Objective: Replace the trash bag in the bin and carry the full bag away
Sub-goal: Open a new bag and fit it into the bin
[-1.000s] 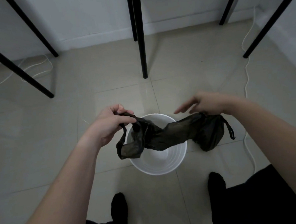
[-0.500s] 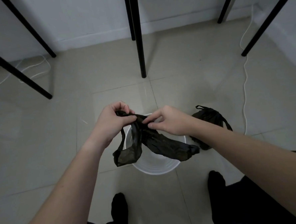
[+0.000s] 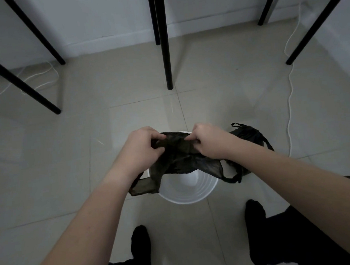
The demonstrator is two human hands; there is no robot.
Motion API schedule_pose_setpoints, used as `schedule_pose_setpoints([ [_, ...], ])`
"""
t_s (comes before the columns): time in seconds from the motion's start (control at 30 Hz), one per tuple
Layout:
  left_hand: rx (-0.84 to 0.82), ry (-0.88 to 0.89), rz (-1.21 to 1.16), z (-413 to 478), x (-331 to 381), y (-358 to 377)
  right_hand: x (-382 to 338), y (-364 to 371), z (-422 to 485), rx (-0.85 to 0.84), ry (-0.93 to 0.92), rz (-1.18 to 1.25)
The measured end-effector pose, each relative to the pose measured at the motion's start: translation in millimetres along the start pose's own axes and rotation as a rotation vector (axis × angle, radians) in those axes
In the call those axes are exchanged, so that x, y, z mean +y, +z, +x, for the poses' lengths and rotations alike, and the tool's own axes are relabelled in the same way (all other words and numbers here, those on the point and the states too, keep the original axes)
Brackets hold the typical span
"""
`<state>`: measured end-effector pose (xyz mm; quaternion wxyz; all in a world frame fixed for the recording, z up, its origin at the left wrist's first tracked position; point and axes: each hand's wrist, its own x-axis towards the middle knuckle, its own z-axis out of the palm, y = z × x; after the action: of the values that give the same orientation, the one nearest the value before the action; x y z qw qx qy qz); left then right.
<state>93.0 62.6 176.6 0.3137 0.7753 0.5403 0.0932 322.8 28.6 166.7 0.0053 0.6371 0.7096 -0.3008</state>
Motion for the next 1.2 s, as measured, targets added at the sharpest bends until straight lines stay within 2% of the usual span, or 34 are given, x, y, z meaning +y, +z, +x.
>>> schedule_pose_setpoints([
  [0.13, 0.083, -0.04, 0.095, -2, -2, -1, 7, 1, -3, -0.095, 0.055, -0.081],
  [0.27, 0.032, -0.104, 0.158, -7, -2, -5, 12, -11, -8, -0.081, 0.036, -0.255],
  [0.37, -0.054, -0.175, 0.202, -9, -4, -7, 19, -14, -11, -0.043, 0.038, -0.379],
  [0.43, -0.135, -0.199, 0.205, -9, -7, -6, 24, -15, -13, -0.025, 0.051, -0.35],
  [0.57, -0.269, -0.139, 0.218, -11, -15, -3, 24, -15, -22, -0.039, 0.029, -0.309],
  [0.73, -0.369, -0.231, 0.379, -15, -18, -10, 26, -21, -31, -0.188, 0.088, -0.404],
  [0.83, -0.477, -0.261, 0.398, -16, -14, -15, 27, -29, -38, -0.251, 0.084, -0.334],
  [0.9, -0.427, -0.207, 0.363, -17, -9, -11, 23, -31, -39, -0.237, 0.054, -0.243],
  [1.07, -0.079, -0.07, 0.311, -17, 0, 17, 11, -28, -36, -0.169, -0.021, -0.153],
  [1.2, 0.015, 0.037, 0.285, -9, -1, 32, 10, -30, -38, -0.091, -0.138, -0.137],
])
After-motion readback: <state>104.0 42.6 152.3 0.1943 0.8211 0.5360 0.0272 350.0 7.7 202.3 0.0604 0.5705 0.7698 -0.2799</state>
